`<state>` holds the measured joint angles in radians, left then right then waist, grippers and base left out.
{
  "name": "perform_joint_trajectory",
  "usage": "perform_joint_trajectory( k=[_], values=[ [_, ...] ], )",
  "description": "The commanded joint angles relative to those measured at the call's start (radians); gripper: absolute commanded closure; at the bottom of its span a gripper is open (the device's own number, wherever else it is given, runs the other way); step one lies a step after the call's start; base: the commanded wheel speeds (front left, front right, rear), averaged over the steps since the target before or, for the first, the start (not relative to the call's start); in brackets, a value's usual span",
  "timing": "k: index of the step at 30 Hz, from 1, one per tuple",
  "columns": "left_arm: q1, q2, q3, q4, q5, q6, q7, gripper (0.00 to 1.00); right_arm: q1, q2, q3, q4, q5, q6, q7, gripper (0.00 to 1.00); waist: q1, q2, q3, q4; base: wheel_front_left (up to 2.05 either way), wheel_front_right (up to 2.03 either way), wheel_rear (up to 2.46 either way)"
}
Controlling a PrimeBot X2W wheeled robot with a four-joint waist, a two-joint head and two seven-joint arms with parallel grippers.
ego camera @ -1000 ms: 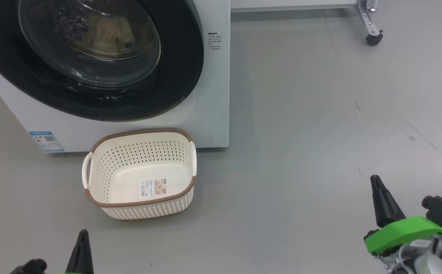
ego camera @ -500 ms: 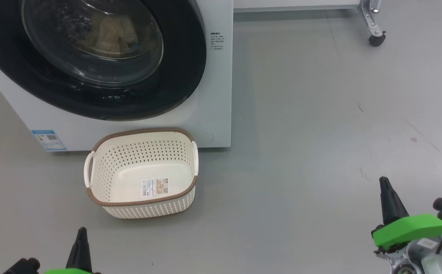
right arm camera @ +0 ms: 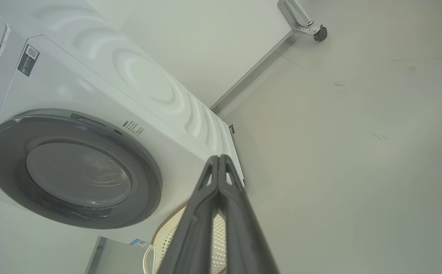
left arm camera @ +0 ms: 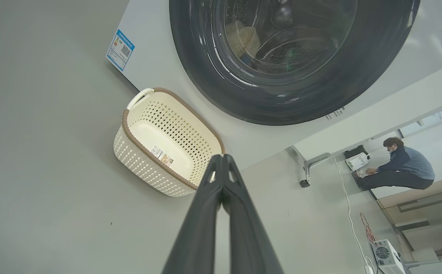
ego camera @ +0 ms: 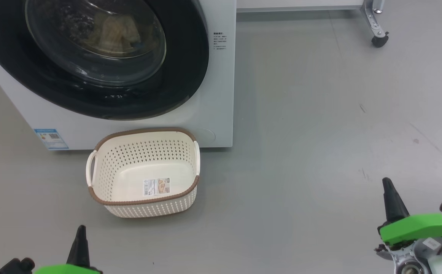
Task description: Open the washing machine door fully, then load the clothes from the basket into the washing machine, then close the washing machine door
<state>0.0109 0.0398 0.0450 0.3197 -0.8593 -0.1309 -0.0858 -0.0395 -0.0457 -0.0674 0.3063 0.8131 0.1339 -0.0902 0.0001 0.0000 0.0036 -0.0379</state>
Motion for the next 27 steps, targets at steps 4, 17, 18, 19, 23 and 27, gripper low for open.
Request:
perform_joint_trajectory(
  k=[4, 17, 18, 19, 23, 27],
  values=[
    [-0.057, 0.009, 0.026, -0.040, -0.063, 0.000, 0.015, 1.00, -0.057, -0.003, -0.002, -0.039, 0.068, -0.002, 0.018, 1.00, -0.0001, 0.0000, 0.000, 0.003, 0.00, 0.00, 0.00],
    [-0.070, 0.009, 0.035, -0.047, -0.206, 0.000, 0.054, 1.00, -0.059, -0.004, -0.011, -0.043, 0.219, -0.002, 0.056, 1.00, -0.0001, 0.0000, 0.000, 0.010, 0.00, 0.00, 0.00],
    [-0.071, 0.009, 0.036, -0.048, -0.217, 0.000, 0.057, 1.00, -0.060, -0.004, -0.012, -0.044, 0.231, -0.002, 0.059, 1.00, -0.0001, 0.0000, 0.000, 0.010, 0.00, 0.00, 0.00],
    [-0.072, 0.009, 0.036, -0.049, -0.228, 0.000, 0.060, 1.00, -0.060, -0.004, -0.012, -0.044, 0.242, -0.002, 0.062, 1.00, -0.0001, 0.0000, 0.000, 0.011, 0.00, 0.00, 0.00],
    [-0.075, 0.009, 0.039, -0.050, -0.260, 0.000, 0.068, 1.00, -0.060, -0.004, -0.015, -0.045, 0.277, -0.002, 0.071, 1.00, -0.0001, 0.0000, 0.000, 0.013, 0.00, 0.00, 0.00],
    [-0.079, 0.009, 0.041, -0.052, -0.304, 0.000, 0.080, 1.00, -0.061, -0.004, -0.017, -0.047, 0.323, -0.002, 0.083, 1.00, -0.0001, 0.0000, 0.000, 0.015, 0.00, 0.00, 0.00]
  ],
)
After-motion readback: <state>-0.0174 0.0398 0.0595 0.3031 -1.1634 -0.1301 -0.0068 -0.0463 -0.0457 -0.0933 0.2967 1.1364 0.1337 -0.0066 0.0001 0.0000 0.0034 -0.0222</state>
